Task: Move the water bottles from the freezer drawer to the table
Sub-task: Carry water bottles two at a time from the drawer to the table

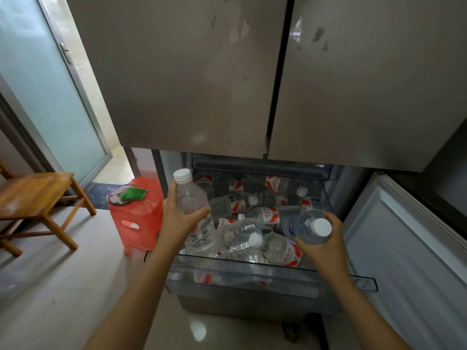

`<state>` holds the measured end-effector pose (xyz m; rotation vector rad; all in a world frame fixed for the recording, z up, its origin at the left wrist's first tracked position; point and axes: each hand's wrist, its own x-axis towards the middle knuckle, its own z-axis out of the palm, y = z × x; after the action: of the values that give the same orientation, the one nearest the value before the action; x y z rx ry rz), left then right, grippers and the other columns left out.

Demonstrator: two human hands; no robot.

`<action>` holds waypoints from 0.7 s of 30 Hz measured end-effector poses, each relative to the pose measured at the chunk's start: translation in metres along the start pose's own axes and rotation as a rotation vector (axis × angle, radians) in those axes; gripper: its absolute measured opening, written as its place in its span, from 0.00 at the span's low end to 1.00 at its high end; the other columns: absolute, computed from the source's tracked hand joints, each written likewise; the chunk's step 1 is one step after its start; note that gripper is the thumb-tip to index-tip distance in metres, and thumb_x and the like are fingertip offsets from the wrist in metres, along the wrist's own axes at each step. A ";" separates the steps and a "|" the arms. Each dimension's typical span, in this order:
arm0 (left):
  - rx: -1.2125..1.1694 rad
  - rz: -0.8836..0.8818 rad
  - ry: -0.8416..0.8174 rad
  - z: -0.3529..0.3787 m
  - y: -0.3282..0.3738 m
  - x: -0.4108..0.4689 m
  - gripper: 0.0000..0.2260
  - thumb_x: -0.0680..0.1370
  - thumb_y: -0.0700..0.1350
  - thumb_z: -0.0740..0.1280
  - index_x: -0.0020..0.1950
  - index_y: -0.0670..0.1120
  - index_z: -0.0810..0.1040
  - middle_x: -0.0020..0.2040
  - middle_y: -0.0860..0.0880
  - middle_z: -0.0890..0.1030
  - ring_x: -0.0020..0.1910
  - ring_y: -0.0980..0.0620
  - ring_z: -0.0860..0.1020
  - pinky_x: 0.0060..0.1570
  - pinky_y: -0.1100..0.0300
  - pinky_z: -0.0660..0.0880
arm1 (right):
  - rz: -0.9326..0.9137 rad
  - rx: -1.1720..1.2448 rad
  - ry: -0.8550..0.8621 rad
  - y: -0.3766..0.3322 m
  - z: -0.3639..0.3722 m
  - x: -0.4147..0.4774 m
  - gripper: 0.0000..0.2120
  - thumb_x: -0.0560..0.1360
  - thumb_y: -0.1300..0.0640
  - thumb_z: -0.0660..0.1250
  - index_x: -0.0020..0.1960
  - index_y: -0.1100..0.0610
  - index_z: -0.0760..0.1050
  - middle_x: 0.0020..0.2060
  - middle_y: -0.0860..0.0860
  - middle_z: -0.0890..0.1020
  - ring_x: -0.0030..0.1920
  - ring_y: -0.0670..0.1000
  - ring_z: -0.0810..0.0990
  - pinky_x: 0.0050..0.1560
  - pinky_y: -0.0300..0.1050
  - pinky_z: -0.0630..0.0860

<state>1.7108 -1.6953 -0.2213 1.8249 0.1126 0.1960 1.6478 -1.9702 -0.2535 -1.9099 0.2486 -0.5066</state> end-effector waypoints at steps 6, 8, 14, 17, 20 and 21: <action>-0.004 0.116 0.070 0.009 -0.007 -0.004 0.46 0.67 0.40 0.76 0.75 0.55 0.49 0.73 0.48 0.60 0.66 0.54 0.63 0.66 0.50 0.66 | -0.008 -0.070 -0.017 -0.002 0.002 -0.002 0.36 0.61 0.65 0.78 0.64 0.56 0.64 0.54 0.49 0.71 0.53 0.48 0.71 0.45 0.34 0.67; -0.093 0.061 0.106 0.009 -0.011 -0.006 0.48 0.66 0.38 0.76 0.75 0.55 0.48 0.73 0.48 0.60 0.66 0.53 0.64 0.66 0.49 0.66 | -0.005 -0.066 -0.020 -0.003 0.003 -0.002 0.35 0.61 0.65 0.78 0.63 0.55 0.64 0.54 0.49 0.71 0.52 0.48 0.71 0.44 0.32 0.67; -0.167 -0.058 0.084 0.005 -0.022 -0.007 0.38 0.60 0.46 0.78 0.66 0.46 0.65 0.61 0.45 0.74 0.60 0.45 0.75 0.57 0.48 0.74 | 0.012 -0.009 0.000 -0.002 0.003 -0.002 0.35 0.62 0.67 0.77 0.60 0.49 0.62 0.54 0.49 0.71 0.54 0.48 0.72 0.44 0.29 0.68; -0.165 -0.049 0.035 0.003 -0.018 -0.008 0.38 0.54 0.54 0.75 0.61 0.47 0.68 0.56 0.47 0.77 0.54 0.48 0.77 0.54 0.50 0.76 | 0.010 -0.008 0.011 -0.001 0.002 -0.001 0.36 0.60 0.68 0.77 0.59 0.49 0.61 0.54 0.51 0.72 0.55 0.49 0.72 0.46 0.31 0.69; -0.099 0.022 -0.033 0.008 -0.012 -0.011 0.30 0.61 0.44 0.77 0.58 0.50 0.66 0.53 0.49 0.75 0.52 0.50 0.75 0.57 0.49 0.74 | -0.023 -0.023 0.044 -0.003 0.002 -0.003 0.36 0.59 0.68 0.78 0.58 0.50 0.62 0.53 0.51 0.72 0.53 0.49 0.73 0.52 0.39 0.73; -0.078 0.055 -0.047 0.011 -0.011 -0.012 0.29 0.64 0.39 0.77 0.58 0.50 0.66 0.52 0.50 0.74 0.52 0.50 0.75 0.58 0.49 0.74 | -0.036 -0.028 0.062 -0.005 0.002 -0.003 0.37 0.59 0.68 0.78 0.59 0.51 0.62 0.53 0.51 0.72 0.53 0.49 0.72 0.53 0.41 0.73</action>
<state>1.7014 -1.7045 -0.2358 1.7545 0.0217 0.1938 1.6451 -1.9654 -0.2499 -1.9311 0.2634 -0.5895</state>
